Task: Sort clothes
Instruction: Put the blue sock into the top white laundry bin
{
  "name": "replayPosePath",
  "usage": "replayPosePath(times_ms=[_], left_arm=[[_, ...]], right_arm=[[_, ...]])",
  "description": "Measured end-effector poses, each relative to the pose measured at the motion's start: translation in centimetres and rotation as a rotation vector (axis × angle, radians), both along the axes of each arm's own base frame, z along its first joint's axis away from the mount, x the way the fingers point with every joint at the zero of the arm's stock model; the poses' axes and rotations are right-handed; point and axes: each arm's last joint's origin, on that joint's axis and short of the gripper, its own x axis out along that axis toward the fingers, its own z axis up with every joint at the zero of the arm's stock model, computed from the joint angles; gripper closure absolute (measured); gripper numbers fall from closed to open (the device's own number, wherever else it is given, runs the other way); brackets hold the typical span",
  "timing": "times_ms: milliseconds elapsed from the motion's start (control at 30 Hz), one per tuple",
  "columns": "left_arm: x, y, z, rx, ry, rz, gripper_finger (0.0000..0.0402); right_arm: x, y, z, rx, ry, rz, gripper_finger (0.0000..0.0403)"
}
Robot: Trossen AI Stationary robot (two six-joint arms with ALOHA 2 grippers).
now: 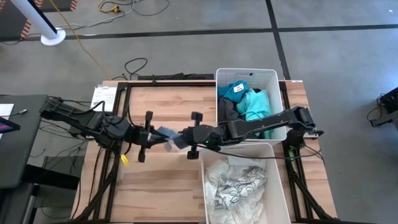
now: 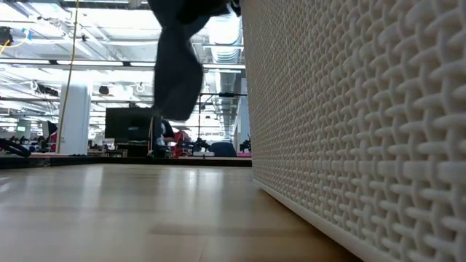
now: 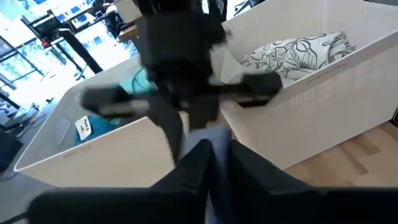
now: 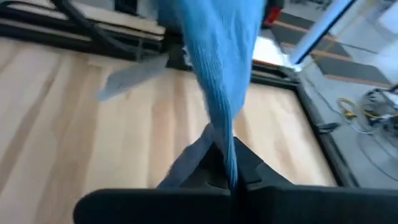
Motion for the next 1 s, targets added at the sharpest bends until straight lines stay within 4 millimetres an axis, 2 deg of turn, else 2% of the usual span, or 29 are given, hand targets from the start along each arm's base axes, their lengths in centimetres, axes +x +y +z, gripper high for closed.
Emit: replayPosePath(times_ms=[200,367,733,1000], left_arm=[[-0.3,0.2,-0.2,0.009,0.026,0.019,0.0278],[-0.9,0.4,-0.2,0.011,0.045,0.037,0.0237],[-4.1,1.8,-0.8,-0.060,0.154,0.145,0.0229],[-5.9,2.4,-2.3,-0.154,0.260,0.215,0.0229]], right_arm=[[-2.7,-0.2,3.1,-0.059,-0.008,-0.066,0.0401],[-5.5,-0.3,5.9,-0.094,-0.022,-0.113,0.0402],[-12.4,-1.9,10.9,-0.151,-0.056,-0.279,0.0403],[-16.9,-4.2,11.8,-0.088,0.017,-0.417,0.0403]])
